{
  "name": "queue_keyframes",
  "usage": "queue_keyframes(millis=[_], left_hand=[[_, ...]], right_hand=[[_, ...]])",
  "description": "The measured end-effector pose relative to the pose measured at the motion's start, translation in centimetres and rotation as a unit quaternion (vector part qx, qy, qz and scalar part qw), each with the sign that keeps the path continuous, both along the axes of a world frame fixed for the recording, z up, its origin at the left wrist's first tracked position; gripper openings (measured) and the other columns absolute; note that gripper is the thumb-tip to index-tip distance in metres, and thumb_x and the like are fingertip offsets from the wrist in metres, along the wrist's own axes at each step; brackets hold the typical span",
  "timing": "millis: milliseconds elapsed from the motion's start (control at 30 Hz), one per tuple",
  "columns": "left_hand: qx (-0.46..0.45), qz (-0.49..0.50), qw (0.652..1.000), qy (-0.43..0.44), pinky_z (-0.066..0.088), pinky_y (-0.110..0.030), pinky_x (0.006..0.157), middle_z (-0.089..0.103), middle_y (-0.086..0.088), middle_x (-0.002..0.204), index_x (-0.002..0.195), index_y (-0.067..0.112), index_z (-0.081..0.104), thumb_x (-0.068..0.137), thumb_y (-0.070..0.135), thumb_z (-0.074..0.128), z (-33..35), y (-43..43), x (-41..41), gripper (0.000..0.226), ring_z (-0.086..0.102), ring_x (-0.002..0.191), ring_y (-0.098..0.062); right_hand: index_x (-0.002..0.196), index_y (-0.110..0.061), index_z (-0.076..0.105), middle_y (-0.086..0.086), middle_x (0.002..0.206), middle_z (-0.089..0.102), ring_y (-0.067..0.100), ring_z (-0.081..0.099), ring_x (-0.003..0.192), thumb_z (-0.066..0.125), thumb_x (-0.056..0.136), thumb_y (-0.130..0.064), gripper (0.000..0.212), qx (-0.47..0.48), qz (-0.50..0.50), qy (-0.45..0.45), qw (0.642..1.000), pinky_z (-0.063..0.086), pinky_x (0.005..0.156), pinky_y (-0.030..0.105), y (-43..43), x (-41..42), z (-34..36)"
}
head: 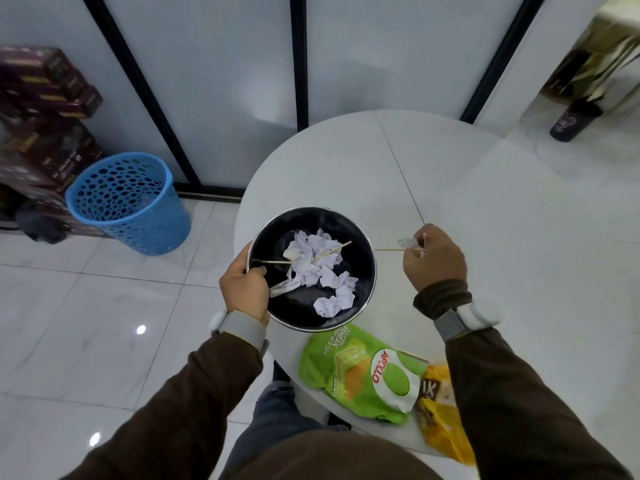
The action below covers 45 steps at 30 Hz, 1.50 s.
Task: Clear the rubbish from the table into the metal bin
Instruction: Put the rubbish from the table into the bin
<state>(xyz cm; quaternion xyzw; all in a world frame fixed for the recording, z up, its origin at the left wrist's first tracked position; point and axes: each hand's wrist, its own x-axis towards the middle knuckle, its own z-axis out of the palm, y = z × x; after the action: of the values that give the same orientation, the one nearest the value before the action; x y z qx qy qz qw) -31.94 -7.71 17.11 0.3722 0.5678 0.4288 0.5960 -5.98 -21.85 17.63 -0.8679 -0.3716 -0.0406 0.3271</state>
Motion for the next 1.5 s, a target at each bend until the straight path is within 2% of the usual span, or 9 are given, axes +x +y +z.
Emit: queue_keyframes(millis=[267, 700, 800, 900, 1000, 1133, 1267, 1433, 1500], left_hand=[[0.027, -0.018, 0.999, -0.002, 0.057, -0.045, 0.099, 0.077, 0.015, 0.094, 0.086, 0.046, 0.080, 0.080, -0.017, 0.047, 0.6, -2.9, 1.5, 0.071, 0.072, 0.104, -0.024], [0.033, -0.071, 0.997, 0.012, 0.057, -0.030, 0.090, 0.078, 0.012, 0.096, 0.089, 0.044, 0.080, 0.078, -0.018, 0.047, 1.0, -5.7, 2.7, 0.071, 0.072, 0.096, -0.016], [0.034, -0.076, 0.997, 0.008, 0.056, -0.019, 0.076, 0.076, 0.016, 0.092, 0.099, 0.035, 0.078, 0.080, -0.019, 0.046, 1.5, -5.3, 2.4, 0.066, 0.071, 0.090, -0.013], [0.027, -0.079, 0.996, 0.008, 0.059, -0.024, 0.078, 0.076, 0.009, 0.099, 0.106, 0.030, 0.078, 0.081, -0.018, 0.046, 1.5, -4.6, 1.8, 0.063, 0.071, 0.094, -0.018], [0.023, -0.086, 0.996, 0.013, 0.057, -0.029, 0.087, 0.077, 0.008, 0.099, 0.097, 0.037, 0.078, 0.080, -0.017, 0.047, 1.5, -3.9, 0.9, 0.065, 0.070, 0.096, -0.020], [0.016, -0.093, 0.995, 0.013, 0.058, -0.032, 0.090, 0.078, 0.007, 0.099, 0.090, 0.043, 0.079, 0.079, -0.016, 0.047, 1.1, -2.8, 0.0, 0.068, 0.072, 0.097, -0.021], [0.015, -0.111, 0.994, 0.006, 0.058, -0.033, 0.090, 0.078, 0.007, 0.100, 0.091, 0.044, 0.079, 0.078, -0.016, 0.046, 0.9, -2.1, -0.4, 0.070, 0.072, 0.101, -0.022], [0.014, -0.114, 0.993, -0.010, 0.059, -0.036, 0.092, 0.078, 0.002, 0.104, 0.097, 0.038, 0.080, 0.076, -0.016, 0.046, 0.3, -1.1, -0.9, 0.067, 0.071, 0.106, -0.027], [0.003, -0.104, 0.994, -0.019, 0.062, -0.032, 0.079, 0.076, 0.000, 0.104, 0.101, 0.035, 0.080, 0.078, -0.018, 0.045, 0.2, -0.8, -1.2, 0.067, 0.071, 0.100, -0.027]], right_hand=[[0.075, -0.014, 0.048, 0.002, 0.074, 0.050, 0.025, 0.046, 0.069, 0.056, 0.076, -0.003, 0.014, 0.013, -0.055, 0.010, 0.998, 0.036, 0.063, 0.030, -3.8, 3.8, 2.5], [0.071, -0.007, 0.055, 0.006, 0.078, 0.052, 0.018, 0.048, 0.069, 0.063, 0.067, 0.007, 0.016, 0.223, 0.190, 0.029, 0.956, 0.041, 0.064, 0.022, 1.1, -7.7, 3.7], [0.082, -0.008, 0.061, 0.006, 0.093, 0.052, 0.022, 0.051, 0.081, 0.066, 0.066, 0.004, 0.021, 0.088, 0.231, 0.023, 0.969, 0.049, 0.074, 0.033, 2.2, -7.9, 0.5], [0.123, -0.015, 0.063, 0.012, 0.122, 0.053, 0.033, 0.052, 0.109, 0.073, 0.068, -0.016, 0.056, -0.102, 0.308, 0.027, 0.945, 0.046, 0.099, 0.042, 2.1, -8.2, -1.5], [0.143, -0.024, 0.051, 0.015, 0.144, 0.048, 0.039, 0.041, 0.133, 0.070, 0.072, -0.049, 0.078, -0.167, 0.344, -0.035, 0.924, 0.035, 0.113, 0.049, 1.8, -9.6, -2.0], [0.153, -0.032, 0.034, 0.004, 0.163, 0.026, 0.037, 0.016, 0.150, 0.061, 0.082, -0.059, 0.080, -0.227, 0.357, 0.024, 0.906, 0.018, 0.122, 0.051, 1.7, -11.3, -1.9], [0.145, -0.030, 0.049, 0.002, 0.157, 0.041, 0.033, 0.027, 0.148, 0.053, 0.086, -0.056, 0.064, -0.138, 0.345, 0.022, 0.928, 0.021, 0.121, 0.049, 0.8, -11.8, -0.5], [0.116, -0.010, 0.070, 0.006, 0.129, 0.063, 0.024, 0.054, 0.127, 0.067, 0.090, -0.010, 0.026, 0.100, 0.261, 0.000, 0.960, 0.041, 0.111, 0.036, -1.9, -11.6, 2.2], [0.108, -0.006, 0.071, 0.006, 0.117, 0.066, 0.024, 0.060, 0.115, 0.068, 0.088, -0.002, 0.021, 0.164, 0.188, -0.006, 0.968, 0.048, 0.099, 0.039, -3.3, -11.2, 2.4]])
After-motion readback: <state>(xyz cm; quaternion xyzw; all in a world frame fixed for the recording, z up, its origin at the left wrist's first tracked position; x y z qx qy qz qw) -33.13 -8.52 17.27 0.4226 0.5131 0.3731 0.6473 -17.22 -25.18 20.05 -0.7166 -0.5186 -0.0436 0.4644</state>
